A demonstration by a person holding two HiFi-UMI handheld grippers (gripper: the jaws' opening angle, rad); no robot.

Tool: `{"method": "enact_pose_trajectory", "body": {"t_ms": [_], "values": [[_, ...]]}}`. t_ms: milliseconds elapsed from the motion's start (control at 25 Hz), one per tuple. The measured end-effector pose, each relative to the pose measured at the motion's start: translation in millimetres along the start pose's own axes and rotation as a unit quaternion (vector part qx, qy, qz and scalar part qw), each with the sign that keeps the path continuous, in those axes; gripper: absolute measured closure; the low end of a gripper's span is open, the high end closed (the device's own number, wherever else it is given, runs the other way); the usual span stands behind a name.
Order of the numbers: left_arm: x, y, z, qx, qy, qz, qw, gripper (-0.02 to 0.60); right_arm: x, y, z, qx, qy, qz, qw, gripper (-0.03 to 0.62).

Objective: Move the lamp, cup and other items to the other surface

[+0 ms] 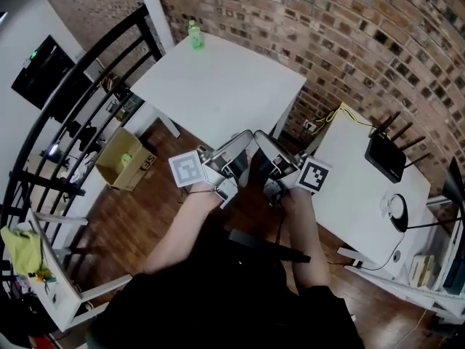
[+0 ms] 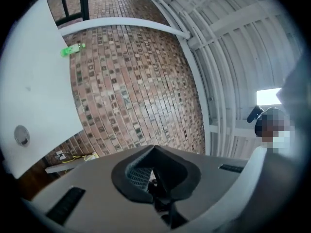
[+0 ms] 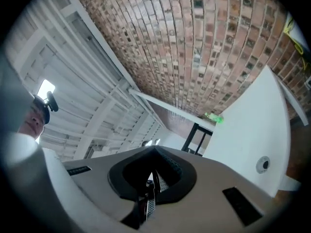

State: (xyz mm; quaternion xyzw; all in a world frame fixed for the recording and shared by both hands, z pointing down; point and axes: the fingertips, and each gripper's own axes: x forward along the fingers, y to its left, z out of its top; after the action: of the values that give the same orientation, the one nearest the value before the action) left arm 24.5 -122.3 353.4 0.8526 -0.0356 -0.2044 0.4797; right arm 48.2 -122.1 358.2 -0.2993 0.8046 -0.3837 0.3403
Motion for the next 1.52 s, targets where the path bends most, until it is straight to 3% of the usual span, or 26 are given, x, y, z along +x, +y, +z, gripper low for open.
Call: {"method": "enact_pose_trajectory", "body": {"t_ms": [400,680,1080,1520], "values": [[-123,50,173,-0.014,-0.074,0.005,0.9971,0.575,203,-35,-76,-0.001,0.069,-0.005,0.998,0.571],[-198,85,255,-0.016,-0.101,0.013,0.9947,0.575,305,-56,-129,0.002,0.100,-0.009,0.995,0.571],[-267,104,320,-0.020,-0.128,0.016,0.9914,0.575,387,-67,-179,0.001,0.127,-0.009,0.992,0.571],[-279,130,344,-0.031,-0.140,0.032,0.9892,0.575,417,-89,-186,0.015,0.139,-0.005,0.990,0.571]]}}
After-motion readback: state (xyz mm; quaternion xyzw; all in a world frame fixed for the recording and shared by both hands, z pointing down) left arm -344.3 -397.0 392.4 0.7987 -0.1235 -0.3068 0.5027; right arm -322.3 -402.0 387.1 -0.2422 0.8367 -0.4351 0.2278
